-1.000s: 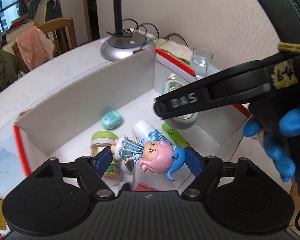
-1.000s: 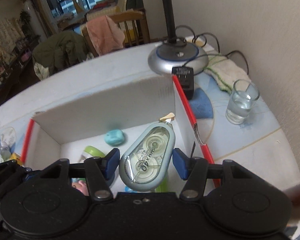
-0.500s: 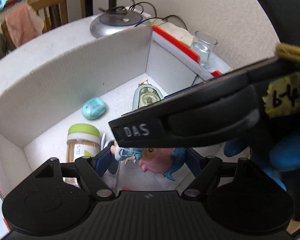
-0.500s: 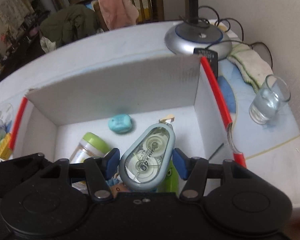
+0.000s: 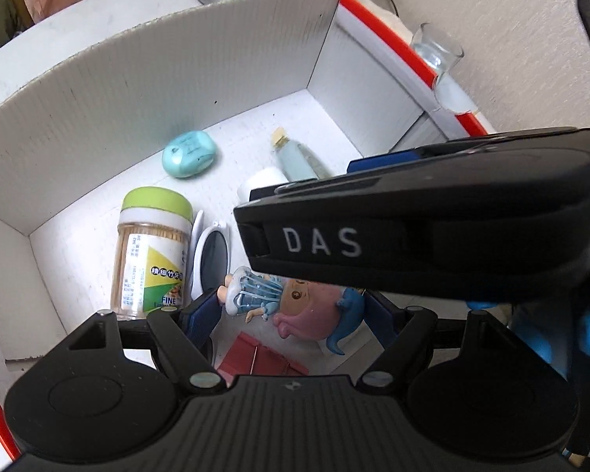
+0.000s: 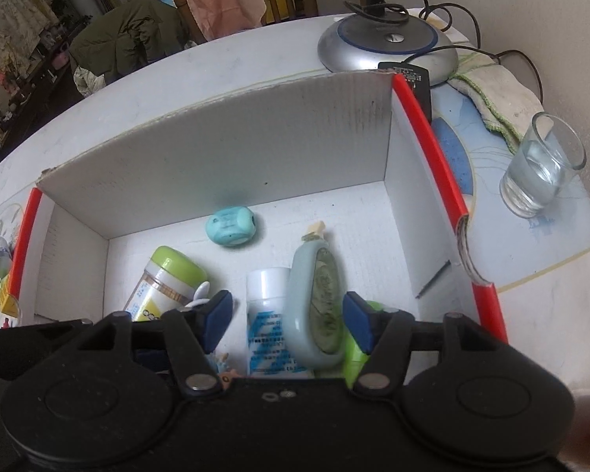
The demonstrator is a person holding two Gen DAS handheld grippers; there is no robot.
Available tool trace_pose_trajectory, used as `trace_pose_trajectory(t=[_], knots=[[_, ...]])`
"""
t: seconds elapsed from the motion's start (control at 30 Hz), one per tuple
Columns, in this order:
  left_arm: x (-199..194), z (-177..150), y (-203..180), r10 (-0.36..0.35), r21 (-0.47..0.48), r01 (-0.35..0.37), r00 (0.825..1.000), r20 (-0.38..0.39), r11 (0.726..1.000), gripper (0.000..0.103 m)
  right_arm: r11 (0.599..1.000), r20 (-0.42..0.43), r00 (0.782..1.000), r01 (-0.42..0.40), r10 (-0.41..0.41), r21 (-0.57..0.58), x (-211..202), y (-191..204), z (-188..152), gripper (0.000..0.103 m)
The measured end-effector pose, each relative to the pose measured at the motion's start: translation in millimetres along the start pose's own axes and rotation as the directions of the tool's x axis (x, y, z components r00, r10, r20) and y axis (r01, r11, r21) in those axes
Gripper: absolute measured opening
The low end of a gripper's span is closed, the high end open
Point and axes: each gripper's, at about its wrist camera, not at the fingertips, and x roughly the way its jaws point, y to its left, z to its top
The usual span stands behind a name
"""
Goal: Organize rigid objects
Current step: 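Open both grippers to release the doll and tape in the box, then withdraw both tools from the box back toward the remaining items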
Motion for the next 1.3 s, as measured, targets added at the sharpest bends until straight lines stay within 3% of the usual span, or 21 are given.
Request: trace_pose_trajectory(t=[0.23, 0.73, 1.0, 1.3], knots=[[2.9, 5.3, -1.5, 0.002, 0.006, -0.002, 1.000, 0.020, 1.000, 0.078, 1.000, 0.025, 1.000, -0.019, 0.019, 0.014, -11.5, 0.9, -3.2, 0.068], [-51.2, -22.5, -7.1, 0.022, 0.026, -0.027, 0.983, 0.184, 0.999, 0.078, 0.998, 0.098, 0.994, -0.053, 0.055, -0.016, -50.9, 15.6, -9.9, 0.068], [-90.1, -44.8, 1.2, 0.051, -0.002, -0.053, 0.955, 0.291, 0.999, 0.079, 0.998, 0.133, 0.990, -0.049, 0.053, -0.033, -75.9, 32.7, -21.3, 0.074], [-135.1, -75.5, 28.8, 0.053, -0.064, -0.031, 0.918, 0.393, 0.997, 0.079, 0.997, 0.181, 0.981, -0.062, 0.070, -0.050, -100.3, 57.2, -31.6, 0.079]])
